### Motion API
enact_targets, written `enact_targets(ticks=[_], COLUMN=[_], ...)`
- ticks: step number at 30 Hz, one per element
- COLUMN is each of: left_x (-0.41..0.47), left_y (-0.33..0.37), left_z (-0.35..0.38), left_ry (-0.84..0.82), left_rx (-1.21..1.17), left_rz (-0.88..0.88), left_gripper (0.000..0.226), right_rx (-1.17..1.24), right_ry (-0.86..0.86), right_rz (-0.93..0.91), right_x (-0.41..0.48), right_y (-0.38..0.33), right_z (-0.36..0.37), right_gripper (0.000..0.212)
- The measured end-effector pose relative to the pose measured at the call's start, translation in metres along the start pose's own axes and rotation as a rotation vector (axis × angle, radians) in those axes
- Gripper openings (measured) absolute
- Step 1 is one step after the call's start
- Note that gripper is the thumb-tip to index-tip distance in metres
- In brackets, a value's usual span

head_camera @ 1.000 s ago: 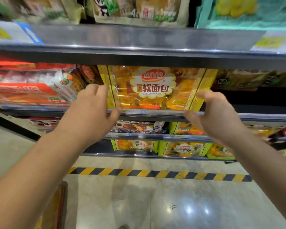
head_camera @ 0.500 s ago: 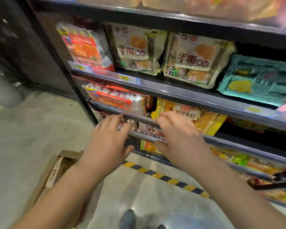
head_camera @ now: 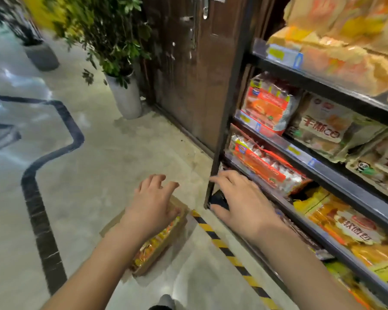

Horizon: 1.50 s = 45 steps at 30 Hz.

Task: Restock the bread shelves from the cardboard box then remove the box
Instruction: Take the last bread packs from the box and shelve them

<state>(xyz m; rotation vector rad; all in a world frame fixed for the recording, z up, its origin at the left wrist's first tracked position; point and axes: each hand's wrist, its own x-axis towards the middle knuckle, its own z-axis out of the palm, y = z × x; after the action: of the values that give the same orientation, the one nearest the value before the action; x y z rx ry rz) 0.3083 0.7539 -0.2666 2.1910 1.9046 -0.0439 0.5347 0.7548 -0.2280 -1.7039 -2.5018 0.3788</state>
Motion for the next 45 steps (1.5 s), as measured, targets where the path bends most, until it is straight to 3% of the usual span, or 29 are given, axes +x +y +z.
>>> enact_targets(ticks=[8,18,31,45], left_x=[-0.007,-0.012,0.067,0.120], left_y=[-0.128,-0.202,-0.229,-0.300], left_z=[-0.002,0.025,0.078,0.231], left_ry=[-0.037,-0.086,-0.210,-0.379], left_rx=[-0.091,-0.237,-0.336,-0.489], left_rz=[-0.244,-0.491,-0.774,-0.860], left_gripper=[0.068,0.067,0.067,0.069], right_rx=[-0.010,-0.018,0.036,0.003], right_ry=[-0.099,-0.289,-0.596,-0.759], right_rz=[-0.167,-0.334,-0.469,-0.390], right_x=[0.108,0.218,0.362,0.439], right_y=[-0.078,-0.113,-0.077,-0.057], right_z=[0.042,0.095,0.174,0.325], right_gripper=[0.057,0.059,0.057,0.055])
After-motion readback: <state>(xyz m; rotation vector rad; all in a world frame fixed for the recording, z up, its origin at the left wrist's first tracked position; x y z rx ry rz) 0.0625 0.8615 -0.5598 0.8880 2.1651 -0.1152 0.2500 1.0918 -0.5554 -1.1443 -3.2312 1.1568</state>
